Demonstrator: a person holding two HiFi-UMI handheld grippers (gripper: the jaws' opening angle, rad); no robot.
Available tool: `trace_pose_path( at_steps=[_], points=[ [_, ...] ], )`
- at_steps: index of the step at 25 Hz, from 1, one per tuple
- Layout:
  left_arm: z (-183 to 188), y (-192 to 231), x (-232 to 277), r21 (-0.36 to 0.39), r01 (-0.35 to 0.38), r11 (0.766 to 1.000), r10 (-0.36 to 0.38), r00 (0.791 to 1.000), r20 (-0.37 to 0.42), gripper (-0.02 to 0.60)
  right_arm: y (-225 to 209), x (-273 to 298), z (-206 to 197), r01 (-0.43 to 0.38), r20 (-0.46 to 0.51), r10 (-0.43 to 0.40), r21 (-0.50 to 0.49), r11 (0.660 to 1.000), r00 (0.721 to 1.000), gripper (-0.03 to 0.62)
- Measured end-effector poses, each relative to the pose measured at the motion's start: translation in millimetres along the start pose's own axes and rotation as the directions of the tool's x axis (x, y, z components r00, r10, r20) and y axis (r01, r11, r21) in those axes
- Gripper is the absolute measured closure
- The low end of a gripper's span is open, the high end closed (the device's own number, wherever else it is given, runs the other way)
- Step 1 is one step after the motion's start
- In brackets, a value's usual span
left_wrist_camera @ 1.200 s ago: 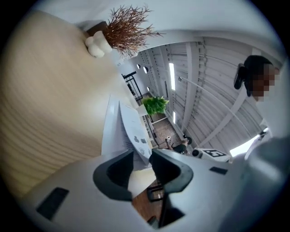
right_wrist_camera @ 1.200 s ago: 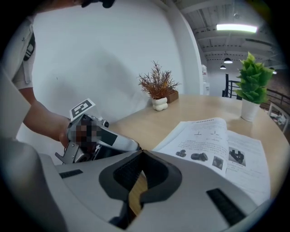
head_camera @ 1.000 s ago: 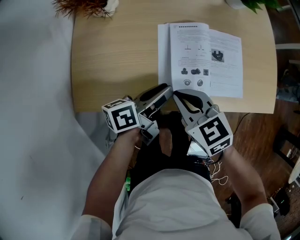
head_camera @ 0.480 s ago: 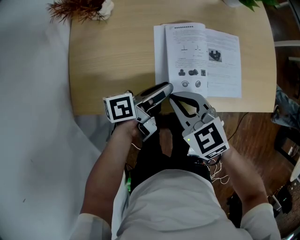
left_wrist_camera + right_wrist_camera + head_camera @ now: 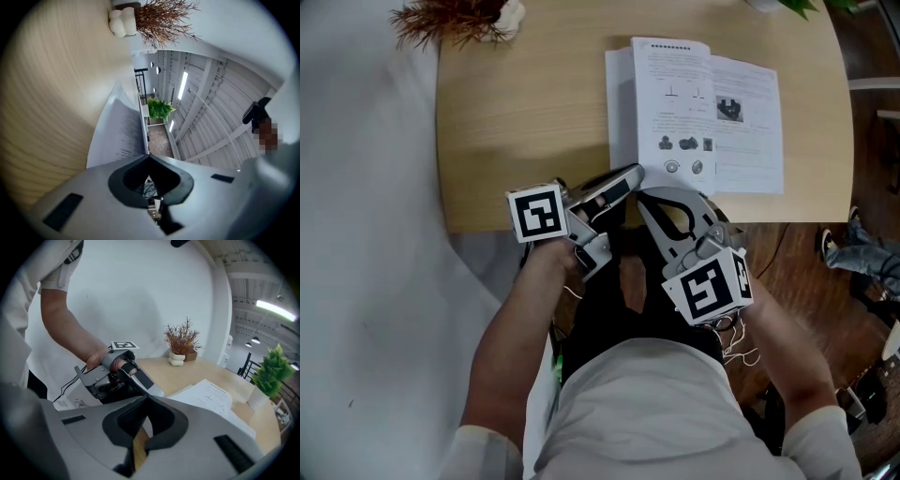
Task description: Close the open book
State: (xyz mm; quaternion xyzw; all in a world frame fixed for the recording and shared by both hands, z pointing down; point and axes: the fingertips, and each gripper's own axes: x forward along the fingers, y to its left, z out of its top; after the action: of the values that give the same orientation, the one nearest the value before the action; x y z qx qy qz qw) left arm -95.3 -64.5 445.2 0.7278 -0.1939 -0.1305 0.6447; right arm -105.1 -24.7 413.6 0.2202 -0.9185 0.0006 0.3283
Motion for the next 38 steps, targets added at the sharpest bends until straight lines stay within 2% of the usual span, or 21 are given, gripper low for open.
trace_pose_path(
  at_steps=[4, 7, 11, 13, 16, 18, 21, 22, 23, 24, 32, 38],
  points=[
    [1, -1, 1, 0.014, -0.005, 1.0, 0.005, 1.0, -0.004, 0.583, 0, -2, -1, 0.052, 0.002, -0.052, -0.086, 0.995, 0.999, 0.592],
    [2, -1, 1, 0.011, -0.008, 1.0, 0.008, 1.0, 0.005, 0.583, 0, -5, 0, 0.101, 0.006, -0.102, -0.148, 0.984, 0.995, 0.531],
    [2, -1, 0, 0.002, -0.009, 1.0, 0.009, 1.0, 0.007, 0.583, 4, -6, -2, 0.158, -0.001, -0.162, -0.227, 0.961, 0.987, 0.512],
    [1, -2, 1, -0.003, -0.01, 1.0, 0.01, 1.0, 0.009, 0.583, 8, -3, -6, 0.179, -0.018, -0.192, -0.29, 0.94, 0.981, 0.496],
    [1, -3, 1, -0.005, -0.009, 1.0, 0.009, 1.0, 0.012, 0.583, 7, 3, -19, 0.225, -0.059, -0.272, -0.407, 0.885, 0.961, 0.496],
    [1, -4, 1, -0.006, -0.007, 1.0, 0.007, 1.0, 0.014, 0.583, 4, 6, -24, 0.255, -0.067, -0.317, -0.451, 0.855, 0.946, 0.496],
    [1, -3, 0, -0.013, -0.008, 1.0, 0.008, 1.0, 0.019, 0.583, 2, 7, -23, 0.281, -0.05, -0.341, -0.464, 0.84, 0.939, 0.497],
    [1, -3, 0, -0.017, -0.009, 1.0, 0.01, 1.0, 0.021, 0.583, 1, 6, -21, 0.292, -0.041, -0.35, -0.466, 0.835, 0.936, 0.515],
    [1, -2, 0, -0.02, -0.012, 1.0, 0.013, 1.0, 0.023, 0.583, 0, 6, -20, 0.302, -0.032, -0.358, -0.469, 0.83, 0.933, 0.576],
    [1, -1, 0, -0.022, -0.016, 1.0, 0.016, 1.0, 0.024, 0.583, 0, 5, -18, 0.309, -0.026, -0.363, -0.471, 0.826, 0.932, 0.589],
    [-1, -13, -2, 0.044, -0.011, 0.999, 0.01, 1.0, 0.017, 0.583, -3, -9, -8, 0.338, 0.005, -0.376, -0.447, 0.828, 0.927, 0.591],
    [6, -25, -13, 0.109, -0.007, 0.994, -0.002, 0.997, 0.078, 0.581, -8, -23, 0, 0.379, 0.029, -0.408, -0.432, 0.818, 0.913, 0.591]
  ],
)
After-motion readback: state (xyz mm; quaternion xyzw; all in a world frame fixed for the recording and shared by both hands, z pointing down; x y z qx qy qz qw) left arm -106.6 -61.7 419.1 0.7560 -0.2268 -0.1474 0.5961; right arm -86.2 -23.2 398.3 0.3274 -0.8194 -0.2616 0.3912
